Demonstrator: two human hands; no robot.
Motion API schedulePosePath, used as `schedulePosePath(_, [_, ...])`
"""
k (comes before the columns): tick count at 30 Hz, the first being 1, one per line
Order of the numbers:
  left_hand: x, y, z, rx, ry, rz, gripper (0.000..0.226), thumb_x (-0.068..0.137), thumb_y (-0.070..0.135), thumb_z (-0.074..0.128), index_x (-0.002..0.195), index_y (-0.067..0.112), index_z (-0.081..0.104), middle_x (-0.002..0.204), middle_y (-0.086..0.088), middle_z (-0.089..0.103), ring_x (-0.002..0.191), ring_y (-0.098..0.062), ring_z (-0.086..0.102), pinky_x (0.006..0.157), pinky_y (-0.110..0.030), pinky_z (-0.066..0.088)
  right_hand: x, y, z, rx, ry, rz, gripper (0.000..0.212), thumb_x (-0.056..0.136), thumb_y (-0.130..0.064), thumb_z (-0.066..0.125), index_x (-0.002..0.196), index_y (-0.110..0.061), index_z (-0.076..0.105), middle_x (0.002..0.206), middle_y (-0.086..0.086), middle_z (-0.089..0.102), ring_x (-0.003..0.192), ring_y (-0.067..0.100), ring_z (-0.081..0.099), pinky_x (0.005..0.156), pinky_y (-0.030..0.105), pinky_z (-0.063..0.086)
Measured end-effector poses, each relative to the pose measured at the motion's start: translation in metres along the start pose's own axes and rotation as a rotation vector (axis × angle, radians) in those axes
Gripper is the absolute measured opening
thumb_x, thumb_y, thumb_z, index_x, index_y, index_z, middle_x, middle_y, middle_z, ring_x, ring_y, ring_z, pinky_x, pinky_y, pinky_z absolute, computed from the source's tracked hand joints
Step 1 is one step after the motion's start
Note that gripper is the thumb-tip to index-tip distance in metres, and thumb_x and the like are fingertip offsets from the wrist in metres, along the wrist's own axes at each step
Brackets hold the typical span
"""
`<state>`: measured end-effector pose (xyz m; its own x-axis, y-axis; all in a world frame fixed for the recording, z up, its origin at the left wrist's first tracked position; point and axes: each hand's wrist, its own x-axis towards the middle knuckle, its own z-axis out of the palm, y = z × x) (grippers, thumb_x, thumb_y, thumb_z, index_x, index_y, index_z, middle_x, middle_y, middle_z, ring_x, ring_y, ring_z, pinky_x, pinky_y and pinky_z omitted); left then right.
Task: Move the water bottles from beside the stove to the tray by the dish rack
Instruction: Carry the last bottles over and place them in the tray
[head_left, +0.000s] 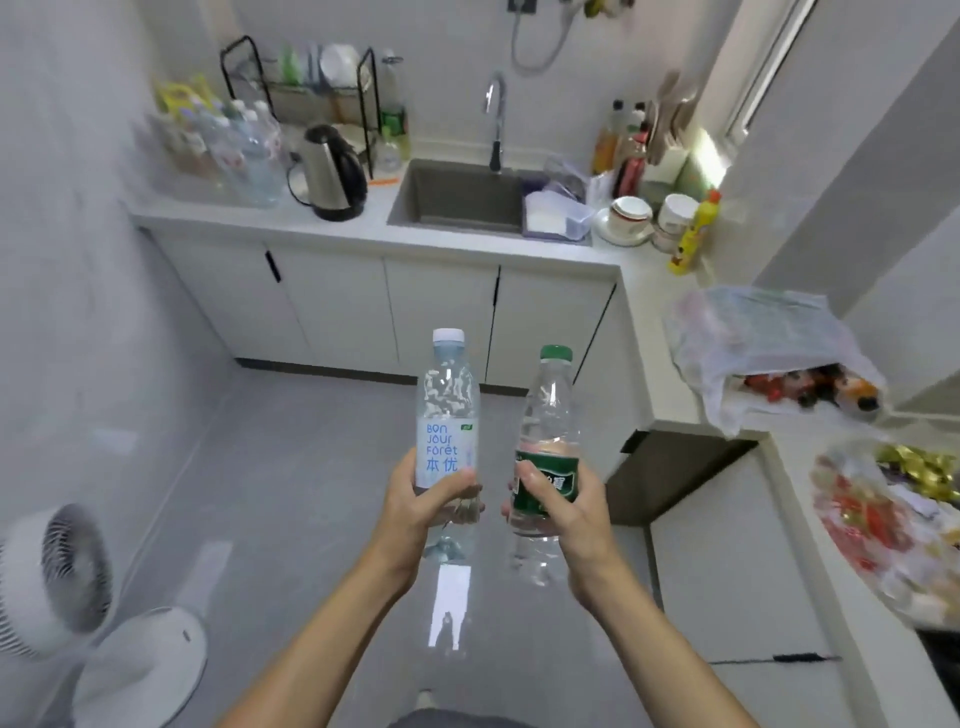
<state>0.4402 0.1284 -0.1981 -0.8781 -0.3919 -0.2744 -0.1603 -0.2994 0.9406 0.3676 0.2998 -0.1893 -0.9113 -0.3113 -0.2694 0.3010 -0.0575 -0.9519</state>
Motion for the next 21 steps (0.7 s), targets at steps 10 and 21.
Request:
schedulePosePath(10, [0.127, 0.072, -0.142, -0.08, 0.268, 0.105, 0.049, 0.079, 0.03, 0.08, 0.121, 0.008, 0.068, 0.105, -0.017, 0.078, 0.091, -0.034, 0.076, 0.08, -0.05, 0.064, 0.164, -0.018, 0.195, -0.06, -0.302, -0.018, 0.037, 0.081, -0.031, 0.083, 0.11, -0.014, 0.07, 0.093, 0.011, 0.076, 0.082, 0.035, 0.075, 0.072, 0.045, 0.065])
schedulePosePath(21, [0.312, 0.18, -0.278, -0.142, 0.614, 0.158, 0.057, 0.069, 0.046, 0.081, 0.11, 0.009, 0.071, 0.089, -0.012, 0.076, 0.082, -0.032, 0.073, 0.07, -0.039, 0.06, 0.394, -0.062, 0.401, -0.087, -0.633, 0.004, 0.037, 0.083, -0.031, 0.082, 0.114, -0.02, 0.067, 0.09, 0.005, 0.075, 0.077, 0.032, 0.075, 0.071, 0.041, 0.064])
